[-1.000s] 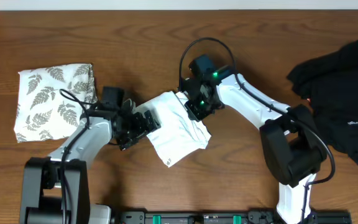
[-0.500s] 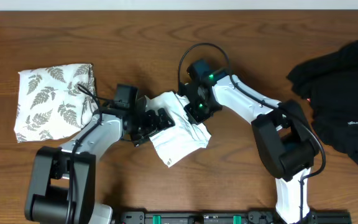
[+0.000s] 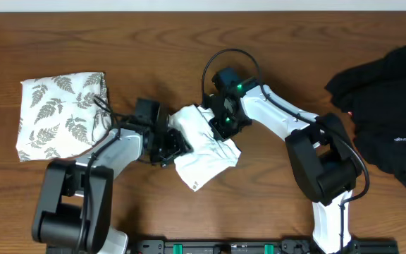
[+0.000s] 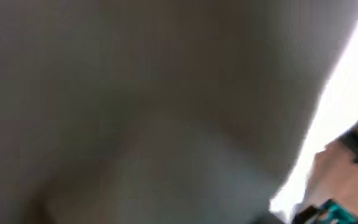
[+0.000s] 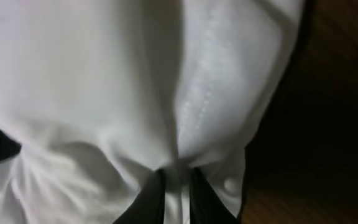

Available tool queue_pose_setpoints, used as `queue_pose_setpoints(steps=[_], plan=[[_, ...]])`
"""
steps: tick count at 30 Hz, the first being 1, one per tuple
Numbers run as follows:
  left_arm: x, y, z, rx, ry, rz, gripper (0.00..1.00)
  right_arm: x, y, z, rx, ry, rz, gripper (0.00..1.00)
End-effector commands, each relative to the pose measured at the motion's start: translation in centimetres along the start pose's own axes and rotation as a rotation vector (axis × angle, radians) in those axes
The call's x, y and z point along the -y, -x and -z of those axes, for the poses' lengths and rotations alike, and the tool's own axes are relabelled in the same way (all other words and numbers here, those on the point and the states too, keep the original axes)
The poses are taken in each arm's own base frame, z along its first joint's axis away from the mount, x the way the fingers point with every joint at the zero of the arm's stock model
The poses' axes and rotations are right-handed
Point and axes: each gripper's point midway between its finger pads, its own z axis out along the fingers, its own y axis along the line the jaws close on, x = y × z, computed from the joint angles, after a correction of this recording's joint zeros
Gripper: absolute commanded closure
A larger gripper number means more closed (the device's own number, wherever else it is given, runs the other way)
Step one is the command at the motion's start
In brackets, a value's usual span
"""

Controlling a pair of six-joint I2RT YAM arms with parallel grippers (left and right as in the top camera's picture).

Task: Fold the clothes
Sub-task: 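Carry the white bundle leftward with the left gripper onto the fern cloth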

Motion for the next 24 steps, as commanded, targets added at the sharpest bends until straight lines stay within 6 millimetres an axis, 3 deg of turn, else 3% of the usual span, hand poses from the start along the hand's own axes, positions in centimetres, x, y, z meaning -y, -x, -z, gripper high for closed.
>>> queue_pose_setpoints(steps=[1, 5, 16, 20, 24], plan=[[-3.0, -1.6, -1.4, -0.046, 0.098, 0.044, 0.78, -0.4, 0.0, -0.3, -0.006, 0.009, 0.010, 0.87], [-3.1, -1.8, -1.3, -0.054, 0.104, 0.070, 0.94, -0.4, 0.0, -0.3, -0.006, 0.009, 0.009, 0.87], [-4.1, -3.5, -1.0, -0.116, 0.150, 0.119, 0.94, -0.4, 0.0, -0.3, -0.007, 0.009, 0.009, 0.87], [-4.1, -2.7, -0.5, -0.087, 0.171, 0.114, 0.94, -0.2, -0.2, -0.3, -0.015, -0.002, 0.006, 0.87], [-4.9, -0.4, 2.0, 0.016, 0.285, 0.095, 0.94, 0.3, -0.2, 0.8, -0.008, -0.007, -0.011, 0.88]])
